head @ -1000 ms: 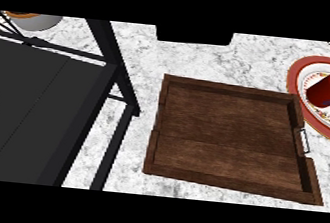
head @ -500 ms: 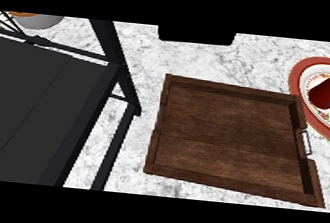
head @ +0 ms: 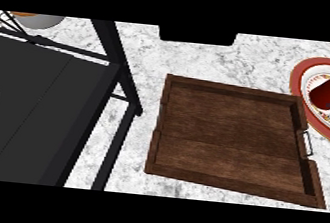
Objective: Pick the can from the tray and place it in the plate
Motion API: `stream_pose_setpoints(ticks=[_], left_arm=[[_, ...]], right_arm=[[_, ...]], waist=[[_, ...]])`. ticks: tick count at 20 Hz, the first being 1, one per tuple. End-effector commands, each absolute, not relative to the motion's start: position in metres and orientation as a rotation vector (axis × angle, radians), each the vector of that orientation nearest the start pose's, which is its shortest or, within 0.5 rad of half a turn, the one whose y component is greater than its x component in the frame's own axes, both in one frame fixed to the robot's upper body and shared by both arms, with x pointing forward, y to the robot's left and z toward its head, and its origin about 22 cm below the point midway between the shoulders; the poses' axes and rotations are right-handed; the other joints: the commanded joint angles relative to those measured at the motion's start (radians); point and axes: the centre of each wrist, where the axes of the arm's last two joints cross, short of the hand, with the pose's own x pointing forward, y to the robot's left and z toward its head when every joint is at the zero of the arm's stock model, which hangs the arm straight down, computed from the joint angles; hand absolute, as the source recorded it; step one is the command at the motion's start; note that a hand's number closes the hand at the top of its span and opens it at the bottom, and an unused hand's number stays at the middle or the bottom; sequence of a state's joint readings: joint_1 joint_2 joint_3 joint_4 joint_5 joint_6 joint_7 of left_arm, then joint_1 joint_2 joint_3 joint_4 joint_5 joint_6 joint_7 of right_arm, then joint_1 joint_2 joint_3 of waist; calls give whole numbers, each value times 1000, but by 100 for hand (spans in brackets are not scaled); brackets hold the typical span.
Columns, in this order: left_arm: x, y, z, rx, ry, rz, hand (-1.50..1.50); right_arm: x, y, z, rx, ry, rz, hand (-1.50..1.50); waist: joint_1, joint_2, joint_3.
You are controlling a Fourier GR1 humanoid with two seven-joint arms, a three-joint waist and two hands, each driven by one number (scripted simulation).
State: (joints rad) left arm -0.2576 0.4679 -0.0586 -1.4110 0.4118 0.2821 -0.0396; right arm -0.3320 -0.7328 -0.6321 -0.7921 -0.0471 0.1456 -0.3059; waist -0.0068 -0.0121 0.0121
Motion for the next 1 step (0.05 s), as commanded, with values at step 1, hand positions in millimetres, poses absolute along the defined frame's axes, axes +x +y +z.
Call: stream_pose_setpoints(ticks=[1], left_arm=[[283, 298, 22, 180, -1423, -59, 0]], right_arm=[[225, -564, 91, -731, -1585, -151, -150]], waist=[[-7, 17, -9]])
